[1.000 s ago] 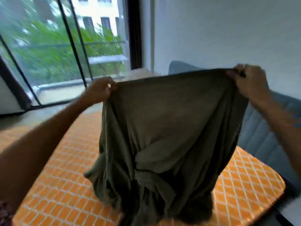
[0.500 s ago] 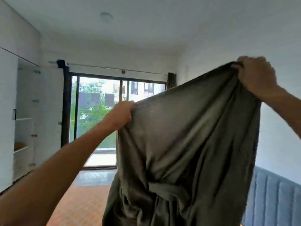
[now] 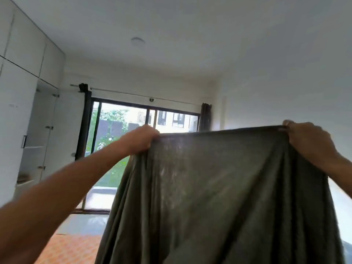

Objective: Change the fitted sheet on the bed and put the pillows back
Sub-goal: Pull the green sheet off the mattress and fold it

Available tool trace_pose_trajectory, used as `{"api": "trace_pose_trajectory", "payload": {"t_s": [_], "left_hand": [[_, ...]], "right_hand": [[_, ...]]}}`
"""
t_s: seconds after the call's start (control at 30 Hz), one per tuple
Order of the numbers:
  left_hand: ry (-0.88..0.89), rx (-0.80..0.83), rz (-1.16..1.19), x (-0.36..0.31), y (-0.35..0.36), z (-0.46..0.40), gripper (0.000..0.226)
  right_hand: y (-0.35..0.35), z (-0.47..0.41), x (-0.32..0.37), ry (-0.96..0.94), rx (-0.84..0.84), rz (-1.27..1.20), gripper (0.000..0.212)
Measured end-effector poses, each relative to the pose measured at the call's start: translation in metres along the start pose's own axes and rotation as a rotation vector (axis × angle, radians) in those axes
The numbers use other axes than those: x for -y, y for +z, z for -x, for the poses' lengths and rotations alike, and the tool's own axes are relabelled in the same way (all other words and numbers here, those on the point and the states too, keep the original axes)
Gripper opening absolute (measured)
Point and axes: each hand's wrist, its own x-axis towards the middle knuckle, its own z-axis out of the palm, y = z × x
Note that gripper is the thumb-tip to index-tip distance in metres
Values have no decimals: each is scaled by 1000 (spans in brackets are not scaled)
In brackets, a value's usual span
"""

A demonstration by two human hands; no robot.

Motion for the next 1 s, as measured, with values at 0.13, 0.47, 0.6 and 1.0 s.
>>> {"api": "trace_pose_trajectory", "payload": {"t_s": [0.13, 0.47, 0.6, 1.0], "left_hand": [[-62, -313, -92, 24, -104, -61, 39], [-31, 48, -330, -83, 38, 93, 44], [-93, 167, -349, -32, 0, 81, 44], [-10, 385, -363, -62, -28, 106, 34]], "right_hand": [[-36, -66, 2, 3, -254, -116, 39], [19, 53, 10, 51, -87, -16, 23], [42, 79, -12, -34, 110, 89, 30], [13, 112, -43, -146, 122, 194, 38]]}}
